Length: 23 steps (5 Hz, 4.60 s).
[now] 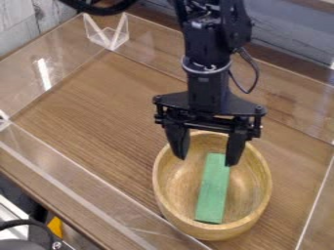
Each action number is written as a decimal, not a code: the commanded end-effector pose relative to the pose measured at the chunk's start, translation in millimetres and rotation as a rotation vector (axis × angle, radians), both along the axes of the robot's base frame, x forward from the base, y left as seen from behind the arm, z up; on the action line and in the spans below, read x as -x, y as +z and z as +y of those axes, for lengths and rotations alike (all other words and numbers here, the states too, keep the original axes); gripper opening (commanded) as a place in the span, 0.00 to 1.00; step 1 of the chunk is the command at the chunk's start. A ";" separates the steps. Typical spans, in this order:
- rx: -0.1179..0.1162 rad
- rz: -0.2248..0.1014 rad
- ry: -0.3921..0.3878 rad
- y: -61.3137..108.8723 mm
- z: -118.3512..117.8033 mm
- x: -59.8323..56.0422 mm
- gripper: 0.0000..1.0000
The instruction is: Remove the green block from inside the brown bowl and put it on the table
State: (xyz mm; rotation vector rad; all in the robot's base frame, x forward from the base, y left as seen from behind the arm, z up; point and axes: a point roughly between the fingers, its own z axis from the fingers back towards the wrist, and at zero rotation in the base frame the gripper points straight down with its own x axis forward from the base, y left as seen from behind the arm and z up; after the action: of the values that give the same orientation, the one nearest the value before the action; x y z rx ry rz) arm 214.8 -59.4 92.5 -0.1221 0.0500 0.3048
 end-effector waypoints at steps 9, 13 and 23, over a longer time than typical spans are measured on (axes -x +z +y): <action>-0.009 0.098 -0.036 -49.3 -8.8 37.0 0.00; 0.004 0.157 0.202 -60.3 -10.9 35.7 0.00; -0.004 0.192 0.477 -1.6 -51.2 13.5 0.00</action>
State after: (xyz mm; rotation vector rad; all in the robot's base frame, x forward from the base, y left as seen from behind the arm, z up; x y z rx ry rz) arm 195.5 -107.2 79.5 -0.0631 0.2484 0.7994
